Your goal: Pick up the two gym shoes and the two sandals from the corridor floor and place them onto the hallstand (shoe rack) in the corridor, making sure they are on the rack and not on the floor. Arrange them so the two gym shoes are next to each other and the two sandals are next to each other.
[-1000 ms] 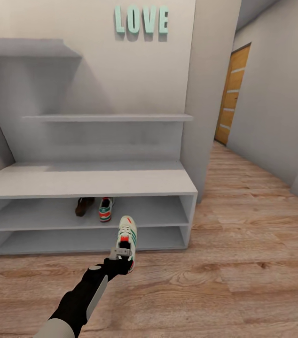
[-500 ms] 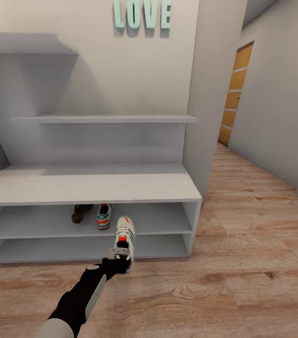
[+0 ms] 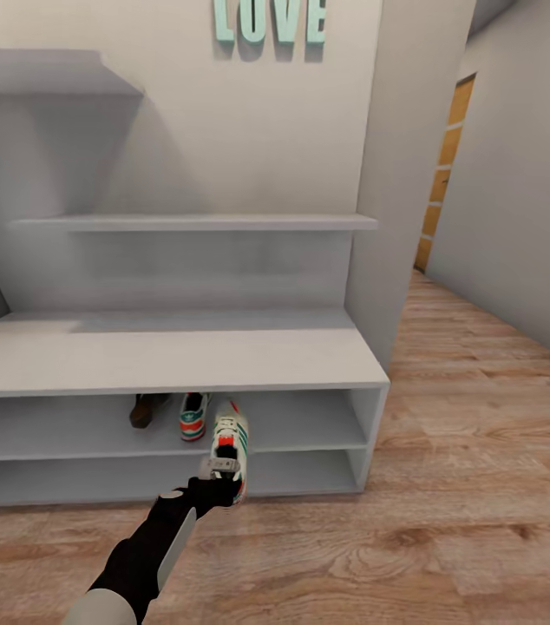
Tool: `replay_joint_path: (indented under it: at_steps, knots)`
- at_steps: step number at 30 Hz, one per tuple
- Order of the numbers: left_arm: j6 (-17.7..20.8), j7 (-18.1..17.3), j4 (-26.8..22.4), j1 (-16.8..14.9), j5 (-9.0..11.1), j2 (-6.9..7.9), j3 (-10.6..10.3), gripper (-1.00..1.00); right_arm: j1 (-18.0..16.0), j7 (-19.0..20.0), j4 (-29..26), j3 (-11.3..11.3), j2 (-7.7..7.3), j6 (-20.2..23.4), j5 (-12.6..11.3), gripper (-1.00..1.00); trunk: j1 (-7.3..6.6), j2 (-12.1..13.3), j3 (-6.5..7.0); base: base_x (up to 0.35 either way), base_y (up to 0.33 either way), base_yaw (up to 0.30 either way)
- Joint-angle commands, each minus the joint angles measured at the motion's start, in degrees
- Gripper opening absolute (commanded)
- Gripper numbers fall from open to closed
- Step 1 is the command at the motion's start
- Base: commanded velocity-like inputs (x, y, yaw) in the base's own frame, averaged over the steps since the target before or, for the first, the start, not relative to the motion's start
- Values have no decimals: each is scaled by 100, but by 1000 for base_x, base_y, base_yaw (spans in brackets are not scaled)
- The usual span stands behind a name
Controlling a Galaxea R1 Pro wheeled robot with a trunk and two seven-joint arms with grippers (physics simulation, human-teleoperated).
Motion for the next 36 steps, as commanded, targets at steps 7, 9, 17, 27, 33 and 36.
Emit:
replay_joint_path:
  at_steps: [7, 9, 17, 27, 33, 36]
  knots:
    - [35, 7, -14, -2, 59, 1, -3, -100, -6, 51, -7, -10, -1, 30, 40, -100, 2, -2, -6, 294, 5, 0]
    - [35, 7, -16, -2, 59, 1, -3, -100, -7, 51, -7, -10, -1, 30, 40, -100, 2, -2, -6, 74, 0, 0]
    - [35, 7, -17, -2, 59, 1, -3, -100, -8, 51, -7, -10, -1, 30, 40, -100, 2, -2, -6, 192, 0, 0]
    - [35, 7, -17, -2, 59, 1, -3, -100, -8, 51, -7, -10, 2, 30, 40, -100, 2, -2, -6, 66, 0, 0]
    - [35, 7, -17, -2, 59, 1, -3, -100, -8, 51, -7, -10, 1, 30, 40, -100, 2, -2, -6, 108, 61, 0]
    - [35, 7, -23, -2, 59, 1, -3, -100, -7, 51, -7, -10, 0, 30, 40, -100, 2, -2, -6, 19, 11, 0]
